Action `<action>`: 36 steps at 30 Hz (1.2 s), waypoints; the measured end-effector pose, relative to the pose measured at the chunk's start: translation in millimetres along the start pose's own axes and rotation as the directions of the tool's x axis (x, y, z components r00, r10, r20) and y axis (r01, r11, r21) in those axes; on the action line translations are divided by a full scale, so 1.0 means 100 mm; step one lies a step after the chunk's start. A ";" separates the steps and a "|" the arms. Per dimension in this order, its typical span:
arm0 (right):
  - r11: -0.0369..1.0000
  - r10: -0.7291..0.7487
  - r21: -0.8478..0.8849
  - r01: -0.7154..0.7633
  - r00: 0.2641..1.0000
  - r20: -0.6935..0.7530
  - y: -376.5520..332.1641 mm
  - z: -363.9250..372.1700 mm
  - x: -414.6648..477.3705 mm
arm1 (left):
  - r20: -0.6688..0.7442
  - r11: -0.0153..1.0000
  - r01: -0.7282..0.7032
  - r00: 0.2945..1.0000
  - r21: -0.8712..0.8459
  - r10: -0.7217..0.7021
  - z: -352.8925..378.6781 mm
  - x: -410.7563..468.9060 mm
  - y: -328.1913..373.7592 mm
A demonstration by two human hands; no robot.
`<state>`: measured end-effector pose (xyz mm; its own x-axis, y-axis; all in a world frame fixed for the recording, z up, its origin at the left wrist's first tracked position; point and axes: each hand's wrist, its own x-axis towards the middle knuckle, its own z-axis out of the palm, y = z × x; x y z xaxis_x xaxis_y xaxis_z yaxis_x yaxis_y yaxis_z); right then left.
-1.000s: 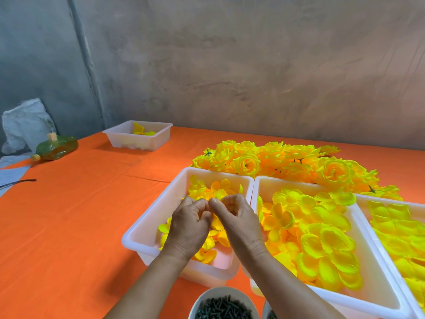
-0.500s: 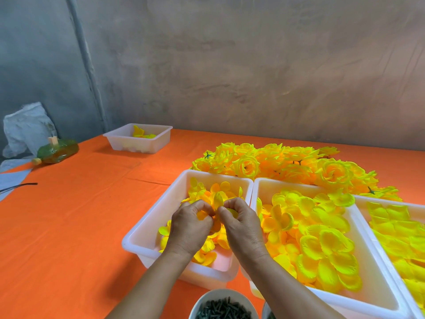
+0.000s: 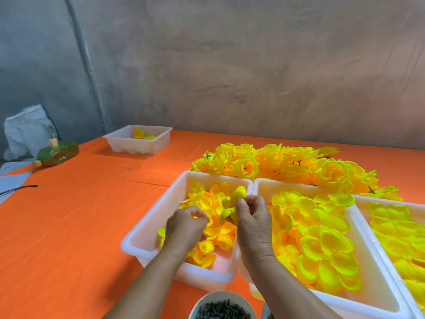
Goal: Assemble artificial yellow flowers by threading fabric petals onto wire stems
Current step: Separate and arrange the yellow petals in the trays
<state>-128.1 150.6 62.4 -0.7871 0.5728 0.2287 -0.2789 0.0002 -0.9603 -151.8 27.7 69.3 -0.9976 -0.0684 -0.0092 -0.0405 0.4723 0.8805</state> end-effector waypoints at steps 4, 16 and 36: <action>1.000 -0.001 0.007 0.001 0.999 0.053 -0.02 0.02 -0.03 | 0.453 0.951 -0.184 0.890 0.248 0.054 0.07 -0.09 0.02; 0.983 -0.042 -0.174 0.062 0.992 0.116 0.04 0.01 -0.03 | -0.253 0.913 -0.395 0.898 -0.101 0.360 -0.01 -0.14 0.01; 0.957 -0.068 -0.264 0.122 0.977 0.204 0.01 0.02 -0.07 | -0.016 0.801 -0.027 1.000 -0.598 0.021 0.15 -0.03 0.03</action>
<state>-124.2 145.5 60.0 -0.8622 0.3918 0.3211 -0.2176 0.2860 -0.9332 -149.2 42.2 65.2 -0.9972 -0.0726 0.0172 0.0276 -0.1450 0.9890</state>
